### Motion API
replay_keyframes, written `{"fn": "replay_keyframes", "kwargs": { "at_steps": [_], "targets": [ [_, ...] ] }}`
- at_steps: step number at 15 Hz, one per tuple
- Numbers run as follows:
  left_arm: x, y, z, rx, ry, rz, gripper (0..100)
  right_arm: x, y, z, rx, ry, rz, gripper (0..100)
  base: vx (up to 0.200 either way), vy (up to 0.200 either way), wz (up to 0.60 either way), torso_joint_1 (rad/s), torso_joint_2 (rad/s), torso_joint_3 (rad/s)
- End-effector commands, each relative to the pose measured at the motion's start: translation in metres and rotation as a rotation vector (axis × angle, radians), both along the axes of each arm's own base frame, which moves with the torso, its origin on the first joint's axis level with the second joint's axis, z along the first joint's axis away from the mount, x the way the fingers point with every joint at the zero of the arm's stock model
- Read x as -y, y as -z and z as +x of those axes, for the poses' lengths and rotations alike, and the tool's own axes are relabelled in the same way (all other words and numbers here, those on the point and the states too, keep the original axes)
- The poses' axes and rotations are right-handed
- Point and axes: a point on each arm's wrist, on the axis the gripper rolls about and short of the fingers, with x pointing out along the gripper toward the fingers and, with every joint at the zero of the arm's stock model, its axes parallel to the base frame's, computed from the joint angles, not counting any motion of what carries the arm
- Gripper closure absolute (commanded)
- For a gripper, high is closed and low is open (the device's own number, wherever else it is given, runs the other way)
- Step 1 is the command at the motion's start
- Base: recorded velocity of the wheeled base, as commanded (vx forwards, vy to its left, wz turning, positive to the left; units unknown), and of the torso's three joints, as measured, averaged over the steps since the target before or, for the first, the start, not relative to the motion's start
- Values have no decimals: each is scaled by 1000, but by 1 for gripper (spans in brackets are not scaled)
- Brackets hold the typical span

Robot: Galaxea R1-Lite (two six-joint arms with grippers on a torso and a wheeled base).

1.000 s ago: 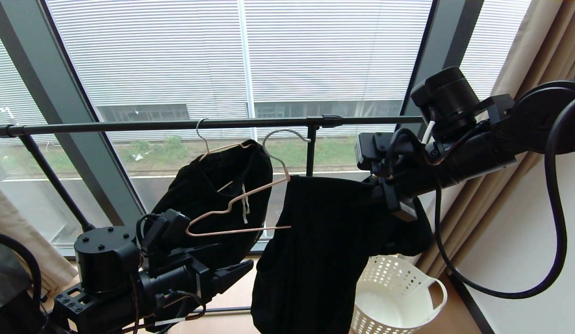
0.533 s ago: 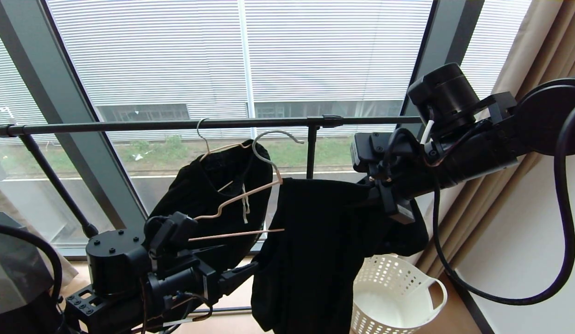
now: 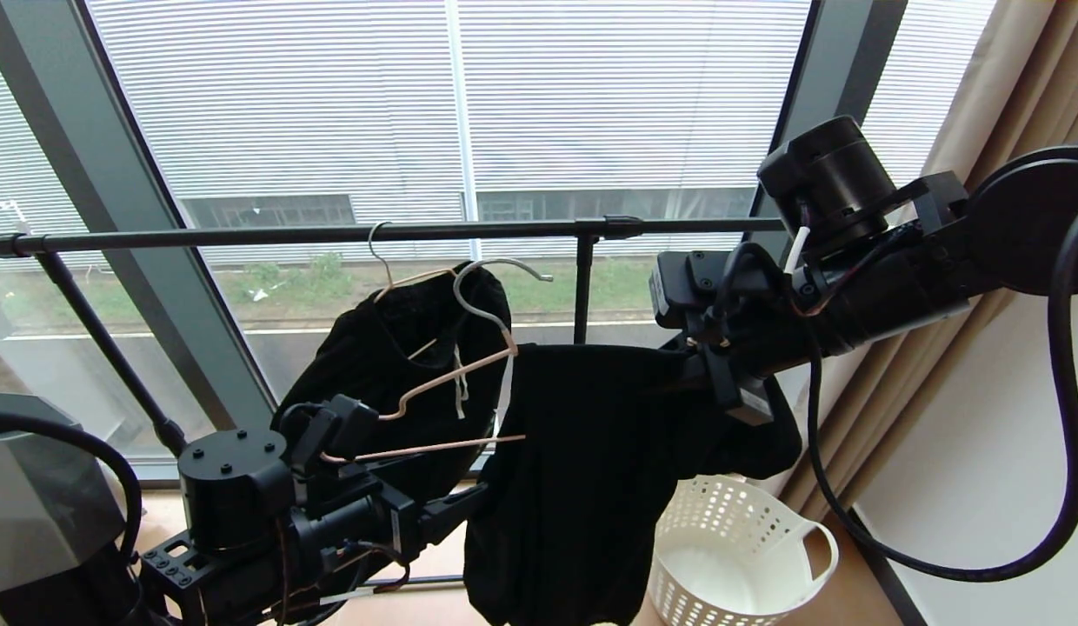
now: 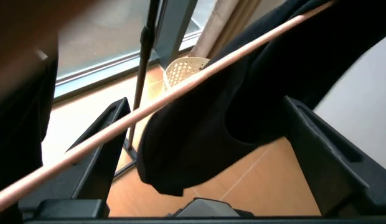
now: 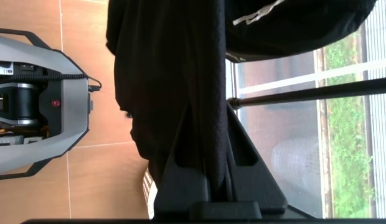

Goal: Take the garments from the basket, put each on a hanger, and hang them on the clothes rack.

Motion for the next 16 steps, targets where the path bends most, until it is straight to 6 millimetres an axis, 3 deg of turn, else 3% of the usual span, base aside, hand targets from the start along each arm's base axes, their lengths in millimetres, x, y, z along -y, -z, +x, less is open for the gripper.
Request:
{"fn": "replay_keyframes", "kwargs": {
  "at_steps": [1,13,14,16],
  "targets": [
    [1,1,1,-1,-8,4,0,-1,0,-1,0,-5,0,100,0,0,0,0,0,0],
    [9,33,-9,19,-7,147,0,-1,-1,-1,3,-4,3,100,0,0,0,0,0,0],
    [8,33,-10,19,-7,147,100,-1,-1,-1,4,-4,4,100,0,0,0,0,0,0],
    [8,33,-10,19,-7,147,100,-1,-1,-1,4,-4,4,100,0,0,0,0,0,0]
  ]
}}
